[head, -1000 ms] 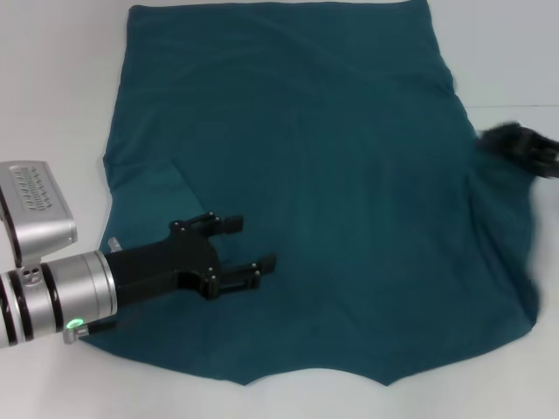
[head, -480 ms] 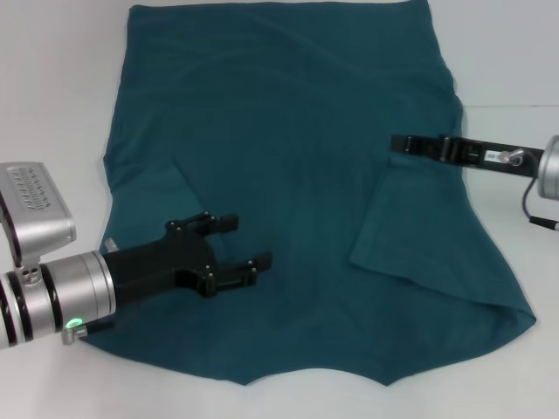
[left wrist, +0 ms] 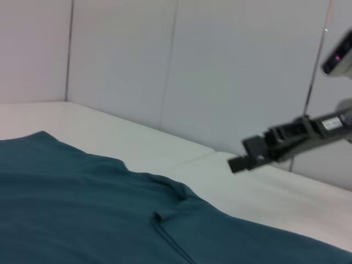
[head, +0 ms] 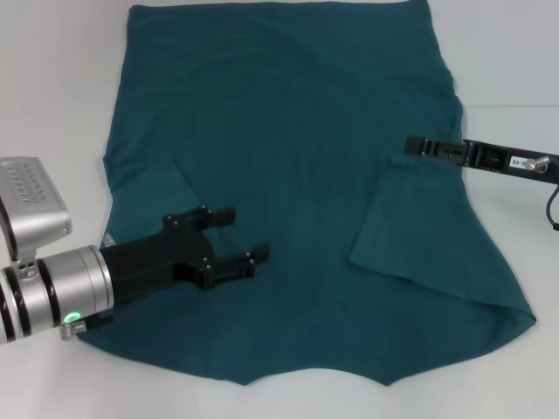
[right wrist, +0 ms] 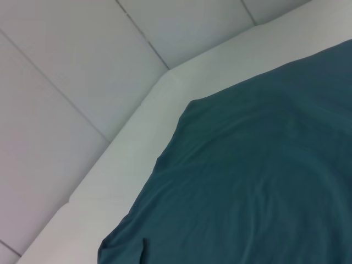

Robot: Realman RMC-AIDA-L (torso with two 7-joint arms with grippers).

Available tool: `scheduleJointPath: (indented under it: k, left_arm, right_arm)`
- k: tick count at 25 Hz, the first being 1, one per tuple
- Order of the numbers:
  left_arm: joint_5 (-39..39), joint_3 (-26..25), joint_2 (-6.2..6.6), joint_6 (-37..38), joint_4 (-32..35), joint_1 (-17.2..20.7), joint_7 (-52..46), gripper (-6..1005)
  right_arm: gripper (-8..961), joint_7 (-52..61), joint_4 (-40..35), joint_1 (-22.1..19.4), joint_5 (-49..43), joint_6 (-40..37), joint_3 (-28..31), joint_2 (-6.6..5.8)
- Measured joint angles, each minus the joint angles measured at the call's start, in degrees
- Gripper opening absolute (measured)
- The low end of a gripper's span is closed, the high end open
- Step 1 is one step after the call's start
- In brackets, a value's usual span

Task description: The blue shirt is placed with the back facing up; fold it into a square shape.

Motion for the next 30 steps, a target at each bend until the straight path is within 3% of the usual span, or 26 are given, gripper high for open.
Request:
scheduleJointPath:
  k: [3,8,19,30]
  left_arm:
    - [-0.06,-1.61,0.08,0.17,0.2,0.21,-1.44,829]
    - [-0.07,-2.27,0.2,0.59,3.11,1.71,-6.47,829]
    - [0.94,-3.71,0.12,0.05,12.69,9.73,-19.56,833]
    - [9.21,-13.94,0.09,0.34,15.41,13.99,-25.91,831]
  right_arm:
    - [852,-1.43,-0.11,-0.62,0.28,-0.59,0.22,0.34]
    - [912,-3.12,0.02,-1.56,1.53,-1.15,0.47,0.91]
    - [909,-4.81,0.51,-2.0,2.51,-0.63,0.31,2.11]
    - [906,-4.31,0.67,-1.91,2.67,-0.65,-0.02,2.73]
